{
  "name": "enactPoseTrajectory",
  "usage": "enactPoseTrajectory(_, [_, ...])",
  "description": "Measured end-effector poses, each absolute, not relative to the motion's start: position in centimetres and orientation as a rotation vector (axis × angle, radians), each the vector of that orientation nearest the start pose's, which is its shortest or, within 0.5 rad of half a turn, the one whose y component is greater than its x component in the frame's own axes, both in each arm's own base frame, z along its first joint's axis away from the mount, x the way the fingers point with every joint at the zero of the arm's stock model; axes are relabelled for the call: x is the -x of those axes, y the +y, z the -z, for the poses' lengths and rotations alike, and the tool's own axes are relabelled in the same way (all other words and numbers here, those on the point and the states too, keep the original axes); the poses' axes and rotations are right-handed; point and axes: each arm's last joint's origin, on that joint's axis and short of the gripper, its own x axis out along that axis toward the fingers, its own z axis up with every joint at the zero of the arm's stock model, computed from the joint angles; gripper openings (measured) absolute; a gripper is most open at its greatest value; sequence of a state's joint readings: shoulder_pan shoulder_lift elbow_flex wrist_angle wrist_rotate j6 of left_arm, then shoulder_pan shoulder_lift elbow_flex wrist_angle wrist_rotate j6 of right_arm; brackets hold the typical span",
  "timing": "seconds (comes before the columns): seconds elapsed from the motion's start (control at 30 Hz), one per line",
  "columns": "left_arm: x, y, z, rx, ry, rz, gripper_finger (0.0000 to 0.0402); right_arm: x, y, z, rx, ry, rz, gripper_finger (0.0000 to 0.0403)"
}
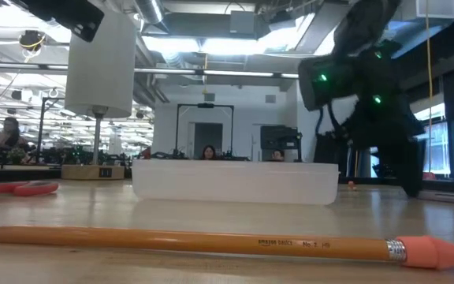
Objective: Pack school essentials
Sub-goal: Put the purple pen into the orange supply box
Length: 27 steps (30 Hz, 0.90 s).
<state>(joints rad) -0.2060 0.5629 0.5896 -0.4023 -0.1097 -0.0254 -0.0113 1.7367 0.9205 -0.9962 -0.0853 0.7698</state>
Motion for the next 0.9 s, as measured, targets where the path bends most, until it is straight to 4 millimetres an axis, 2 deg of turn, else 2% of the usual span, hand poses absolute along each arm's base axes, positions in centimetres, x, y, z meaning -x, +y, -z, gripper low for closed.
enactPoseTrajectory(0.33, [-12.8,-2.3,-27.5,-0.034,0.372,0.090,0.0000,-24.8,0.0,-12.4,-0.655,1.731,0.597,0.0183])
enactPoseTrajectory(0.63, [-12.8,-2.3,-27.6,-0.033,0.372,0.090,0.0000,-24.7,0.1,-12.2,-0.677,1.725,0.580,0.0114])
enactPoseTrajectory(0.9, [-12.8,-2.3,-27.6,-0.033,0.372,0.090,0.0000,-24.7,0.1,-12.0,-0.731,1.703,0.639,0.0080])
